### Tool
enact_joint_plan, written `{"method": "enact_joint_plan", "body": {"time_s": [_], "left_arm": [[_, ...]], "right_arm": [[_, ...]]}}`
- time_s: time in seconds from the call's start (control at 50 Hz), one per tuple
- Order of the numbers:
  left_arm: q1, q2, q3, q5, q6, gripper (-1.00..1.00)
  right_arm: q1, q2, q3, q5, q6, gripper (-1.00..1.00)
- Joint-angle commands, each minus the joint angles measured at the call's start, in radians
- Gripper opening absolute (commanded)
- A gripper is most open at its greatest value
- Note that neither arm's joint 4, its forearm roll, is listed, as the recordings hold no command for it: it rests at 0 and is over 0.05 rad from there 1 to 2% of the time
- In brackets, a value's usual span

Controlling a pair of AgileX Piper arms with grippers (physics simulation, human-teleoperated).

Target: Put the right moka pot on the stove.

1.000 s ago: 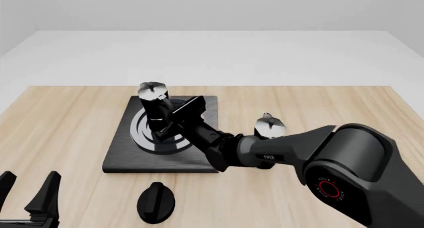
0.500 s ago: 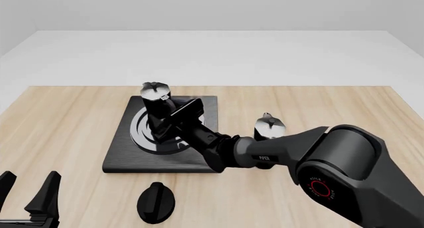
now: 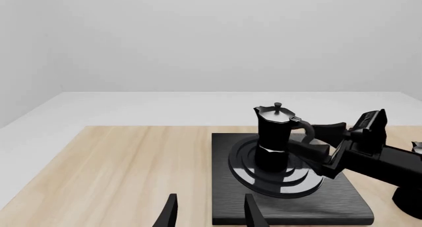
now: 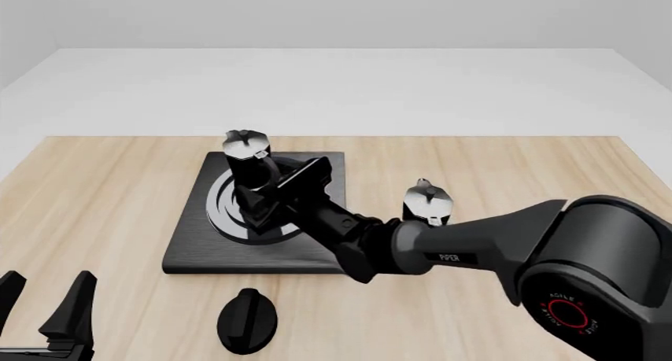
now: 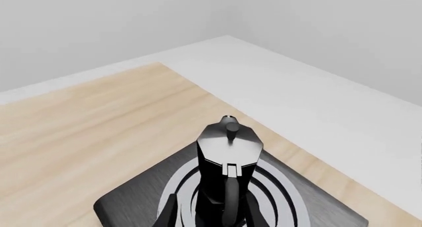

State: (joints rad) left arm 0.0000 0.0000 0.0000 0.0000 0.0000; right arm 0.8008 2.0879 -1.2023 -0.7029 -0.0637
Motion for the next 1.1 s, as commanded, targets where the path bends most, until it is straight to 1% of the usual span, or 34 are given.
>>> {"method": "enact_joint_plan", "body": {"time_s": [0.02, 0.5, 0.72, 0.82, 0.84, 0.86, 0.88, 1.02, 1.1], "left_arm": [[0.0, 0.0, 0.0, 0.0, 0.0, 1.0], [0.0, 0.0, 0.0, 0.0, 0.0, 1.0], [0.0, 0.0, 0.0, 0.0, 0.0, 1.0], [0.0, 0.0, 0.0, 0.0, 0.0, 1.0], [0.0, 0.0, 0.0, 0.0, 0.0, 1.0], [0.0, 0.0, 0.0, 0.0, 0.0, 1.0], [0.0, 0.0, 0.0, 0.0, 0.0, 1.0], [0.0, 0.0, 0.0, 0.0, 0.0, 1.0], [0.0, 0.0, 0.0, 0.0, 0.0, 1.0]], "right_arm": [[0.006, -0.071, 0.075, -0.005, -0.008, 1.0], [0.008, -0.222, 0.23, -0.016, -0.018, 1.0], [0.008, -0.319, 0.304, 0.005, -0.011, 1.0], [0.015, -0.34, 0.331, 0.012, -0.005, 1.0], [0.02, -0.346, 0.34, 0.006, -0.001, 1.0], [0.034, -0.363, 0.364, -0.013, 0.025, 1.0], [0.036, -0.378, 0.388, -0.018, 0.02, 1.0], [0.045, -0.427, 0.457, -0.034, 0.019, 1.0], [0.048, -0.494, 0.507, -0.031, 0.023, 1.0]]}}
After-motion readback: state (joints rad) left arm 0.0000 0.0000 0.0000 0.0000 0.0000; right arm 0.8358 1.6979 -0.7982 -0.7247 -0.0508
